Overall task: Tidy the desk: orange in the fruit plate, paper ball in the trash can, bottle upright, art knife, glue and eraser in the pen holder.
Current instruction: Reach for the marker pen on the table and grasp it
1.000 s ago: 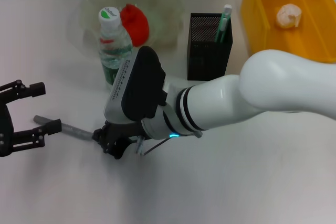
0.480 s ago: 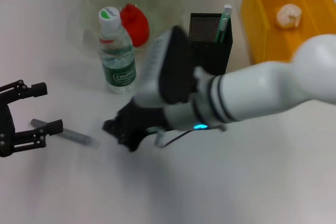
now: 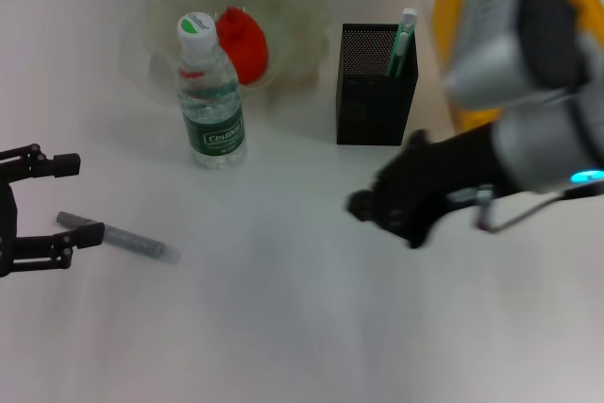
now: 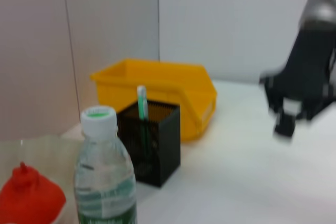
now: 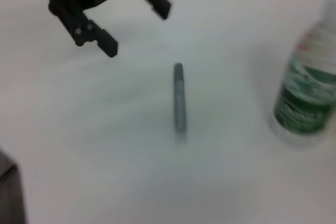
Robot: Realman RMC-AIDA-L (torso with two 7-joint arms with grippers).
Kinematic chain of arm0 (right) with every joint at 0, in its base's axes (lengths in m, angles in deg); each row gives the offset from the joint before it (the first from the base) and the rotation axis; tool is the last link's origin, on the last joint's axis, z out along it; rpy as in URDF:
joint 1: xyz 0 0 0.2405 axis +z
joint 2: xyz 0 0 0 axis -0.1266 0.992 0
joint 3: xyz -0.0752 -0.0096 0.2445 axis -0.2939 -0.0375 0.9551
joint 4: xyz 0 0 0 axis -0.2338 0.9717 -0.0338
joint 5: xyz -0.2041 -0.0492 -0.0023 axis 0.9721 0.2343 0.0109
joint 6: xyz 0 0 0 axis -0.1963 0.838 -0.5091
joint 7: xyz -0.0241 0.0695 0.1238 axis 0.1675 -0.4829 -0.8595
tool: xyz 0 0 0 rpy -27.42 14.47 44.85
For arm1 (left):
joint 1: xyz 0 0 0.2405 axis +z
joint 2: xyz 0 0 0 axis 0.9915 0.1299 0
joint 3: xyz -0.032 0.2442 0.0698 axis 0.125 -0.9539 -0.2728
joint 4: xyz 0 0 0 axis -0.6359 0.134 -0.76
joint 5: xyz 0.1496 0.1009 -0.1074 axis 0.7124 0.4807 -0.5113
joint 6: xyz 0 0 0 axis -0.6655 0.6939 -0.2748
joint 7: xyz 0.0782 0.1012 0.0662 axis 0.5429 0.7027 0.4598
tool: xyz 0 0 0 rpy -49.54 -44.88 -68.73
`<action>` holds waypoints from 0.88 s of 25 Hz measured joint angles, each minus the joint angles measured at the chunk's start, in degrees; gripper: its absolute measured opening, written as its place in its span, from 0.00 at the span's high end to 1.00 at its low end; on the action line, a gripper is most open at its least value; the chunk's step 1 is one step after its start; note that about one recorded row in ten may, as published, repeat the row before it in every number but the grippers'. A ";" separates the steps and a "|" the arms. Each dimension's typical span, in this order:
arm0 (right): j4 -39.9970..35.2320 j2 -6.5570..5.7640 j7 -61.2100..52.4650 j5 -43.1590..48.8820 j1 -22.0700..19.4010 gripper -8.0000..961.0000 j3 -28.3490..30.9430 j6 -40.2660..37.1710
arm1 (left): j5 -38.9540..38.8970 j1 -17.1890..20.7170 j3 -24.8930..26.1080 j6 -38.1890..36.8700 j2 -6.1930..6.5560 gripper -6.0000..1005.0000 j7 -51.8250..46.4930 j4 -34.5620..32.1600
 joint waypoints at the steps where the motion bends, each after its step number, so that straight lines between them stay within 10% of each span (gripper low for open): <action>1: -1.61 -0.05 -0.28 0.03 -0.15 0.98 2.43 -2.92 | 1.05 -0.42 0.00 -0.25 -0.10 0.19 -0.57 -1.33; 11: -8.03 -0.49 -0.04 0.51 0.37 0.88 21.84 -24.95 | 15.63 -6.89 -3.03 -0.64 -1.99 0.19 -2.30 -12.28; 22: -9.78 -0.54 -2.78 3.24 0.70 0.65 23.17 -28.14 | 29.95 -13.39 -13.85 4.35 -2.19 0.19 -1.41 -13.89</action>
